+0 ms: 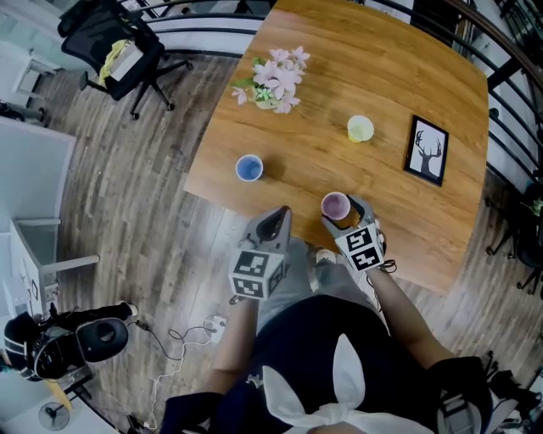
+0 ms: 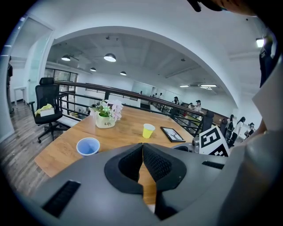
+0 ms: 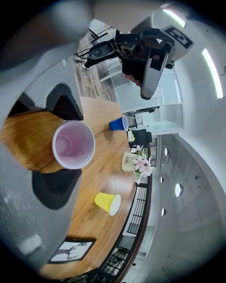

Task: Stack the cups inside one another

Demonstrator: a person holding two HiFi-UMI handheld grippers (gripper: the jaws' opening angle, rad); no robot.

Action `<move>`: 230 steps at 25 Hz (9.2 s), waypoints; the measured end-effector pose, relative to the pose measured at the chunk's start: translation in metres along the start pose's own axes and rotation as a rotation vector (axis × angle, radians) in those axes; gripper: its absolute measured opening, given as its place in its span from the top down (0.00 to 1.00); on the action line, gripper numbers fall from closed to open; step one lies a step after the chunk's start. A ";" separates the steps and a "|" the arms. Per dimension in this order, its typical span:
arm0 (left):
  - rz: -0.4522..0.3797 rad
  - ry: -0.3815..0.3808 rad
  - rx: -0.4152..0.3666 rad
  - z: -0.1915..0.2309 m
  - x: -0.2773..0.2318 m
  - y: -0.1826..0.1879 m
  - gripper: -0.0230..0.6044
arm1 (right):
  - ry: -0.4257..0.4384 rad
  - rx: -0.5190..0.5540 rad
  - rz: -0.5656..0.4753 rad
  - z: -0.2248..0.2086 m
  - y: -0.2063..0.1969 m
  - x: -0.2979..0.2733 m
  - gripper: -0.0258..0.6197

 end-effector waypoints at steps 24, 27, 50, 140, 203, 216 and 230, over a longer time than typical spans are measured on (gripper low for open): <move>-0.055 -0.003 -0.003 0.011 0.006 0.007 0.93 | -0.023 0.047 -0.134 0.001 0.056 0.025 0.44; -0.063 0.000 0.001 0.011 0.009 0.011 0.93 | -0.034 0.064 -0.181 0.000 0.074 0.037 0.44; -0.150 0.040 0.002 0.028 0.047 0.022 0.93 | -0.048 0.142 -0.436 0.031 0.160 0.103 0.45; -0.096 0.130 0.167 0.186 0.040 0.000 0.93 | 0.168 0.138 -0.233 0.064 0.208 -0.118 0.42; 0.007 -0.150 -0.008 0.063 -0.078 0.064 0.93 | -0.260 -0.241 -0.110 -0.187 0.095 -0.056 0.39; 0.020 -0.140 0.003 0.066 -0.080 0.059 0.93 | -0.268 -0.244 -0.053 -0.194 0.085 -0.077 0.39; 0.018 -0.129 -0.002 0.065 -0.078 0.061 0.93 | -0.297 -0.227 -0.085 -0.192 0.090 -0.064 0.43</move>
Point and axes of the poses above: the fingertips, and each gripper's own axes: x backward along the fingers, z to its left, y out of its top, the point moved 9 cm from there along x, backward along the fingers, and after that the axes turned 4 degrees about z, right-handed, at the moved point
